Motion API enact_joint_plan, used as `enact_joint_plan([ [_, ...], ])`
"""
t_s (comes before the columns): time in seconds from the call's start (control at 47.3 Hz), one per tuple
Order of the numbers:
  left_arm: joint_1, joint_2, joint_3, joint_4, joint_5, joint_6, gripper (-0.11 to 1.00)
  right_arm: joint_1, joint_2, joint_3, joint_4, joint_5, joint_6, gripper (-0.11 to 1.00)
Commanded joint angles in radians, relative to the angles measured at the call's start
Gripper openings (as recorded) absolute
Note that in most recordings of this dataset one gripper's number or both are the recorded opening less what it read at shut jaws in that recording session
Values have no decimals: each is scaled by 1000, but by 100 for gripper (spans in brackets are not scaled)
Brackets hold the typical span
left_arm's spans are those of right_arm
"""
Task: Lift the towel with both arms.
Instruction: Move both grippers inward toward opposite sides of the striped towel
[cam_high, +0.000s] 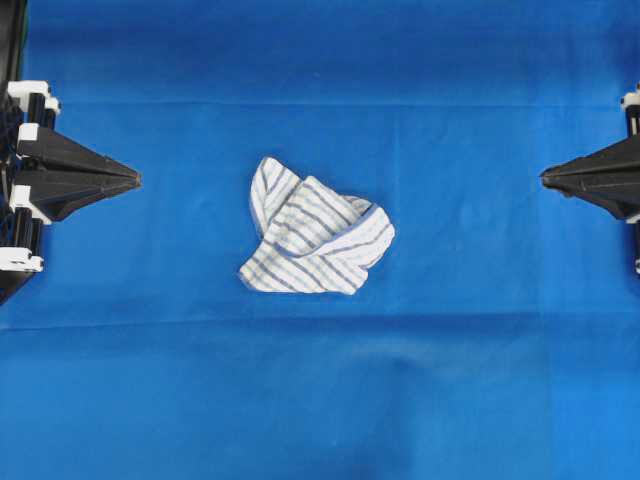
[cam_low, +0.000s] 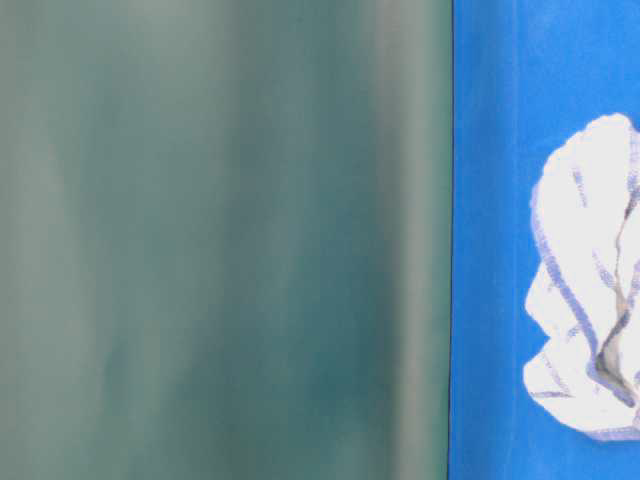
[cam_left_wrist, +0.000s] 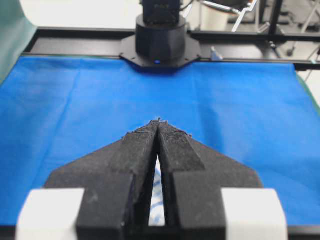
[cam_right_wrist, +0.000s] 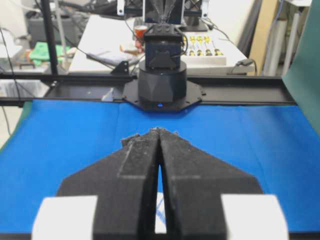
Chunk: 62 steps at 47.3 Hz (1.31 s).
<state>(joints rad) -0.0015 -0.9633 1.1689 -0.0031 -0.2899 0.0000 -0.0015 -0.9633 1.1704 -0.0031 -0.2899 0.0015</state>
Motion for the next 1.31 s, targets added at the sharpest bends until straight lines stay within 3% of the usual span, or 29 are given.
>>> enact_joint_plan([
  [0.0, -2, 14, -32, -26, 11, -12, 0, -2, 11, -21, 0, -3, 2, 0],
  [0.296, -12, 110, -63, -26, 58, 0, 0, 14, 146, -107, 0, 120, 3, 0],
  [0.613, -75, 305, -92, -26, 54, 0, 2, 66, 434, -206, 5, 153, 9, 1],
  [0.719, -83, 396, -118, -25, 60, -9, 20, 67, 537, -250, 11, 176, 9, 6],
  [0.888, -97, 557, -153, -25, 66, -9, 70, 78, 715, -354, 12, 285, 9, 54],
  [0.972, -98, 630, -173, -25, 71, -11, 88, 83, 802, -407, 12, 330, 9, 67],
  [1.289, -98, 876, -245, -26, 66, 2, 91, 84, 1029, -520, 14, 357, 9, 64],
])
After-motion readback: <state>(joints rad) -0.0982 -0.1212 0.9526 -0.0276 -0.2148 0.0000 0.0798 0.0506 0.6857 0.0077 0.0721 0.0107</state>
